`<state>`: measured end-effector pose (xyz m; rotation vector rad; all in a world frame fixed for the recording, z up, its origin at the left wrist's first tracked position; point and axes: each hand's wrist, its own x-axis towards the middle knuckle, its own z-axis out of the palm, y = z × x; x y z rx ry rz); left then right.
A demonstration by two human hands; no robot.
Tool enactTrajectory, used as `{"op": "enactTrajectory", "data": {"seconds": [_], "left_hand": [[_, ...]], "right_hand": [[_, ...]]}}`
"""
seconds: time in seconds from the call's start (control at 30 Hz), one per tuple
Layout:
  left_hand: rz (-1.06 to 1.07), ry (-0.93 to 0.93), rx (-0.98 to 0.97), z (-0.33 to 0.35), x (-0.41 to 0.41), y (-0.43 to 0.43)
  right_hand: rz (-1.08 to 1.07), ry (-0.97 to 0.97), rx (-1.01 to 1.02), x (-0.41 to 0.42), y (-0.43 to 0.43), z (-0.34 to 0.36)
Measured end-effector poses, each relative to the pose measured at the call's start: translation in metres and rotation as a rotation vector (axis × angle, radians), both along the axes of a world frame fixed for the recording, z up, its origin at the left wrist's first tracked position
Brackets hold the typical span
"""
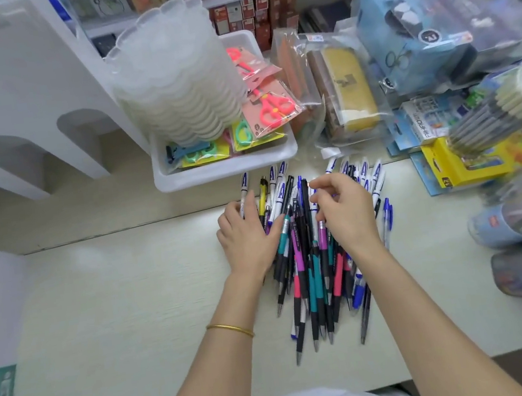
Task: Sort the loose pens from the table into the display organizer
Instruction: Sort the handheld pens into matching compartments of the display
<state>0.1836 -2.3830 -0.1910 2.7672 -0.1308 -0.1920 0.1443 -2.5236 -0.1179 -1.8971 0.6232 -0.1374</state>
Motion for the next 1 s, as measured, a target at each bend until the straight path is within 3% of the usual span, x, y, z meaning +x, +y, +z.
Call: {"op": "enactTrajectory", "data": {"seconds": [1.0], "left_hand": [[-0.086, -0.017, 0.084, 0.009, 0.003, 0.015]], "right_hand": [[-0.011, 0.001, -0.024, -0.007, 0.006, -0.002]]}}
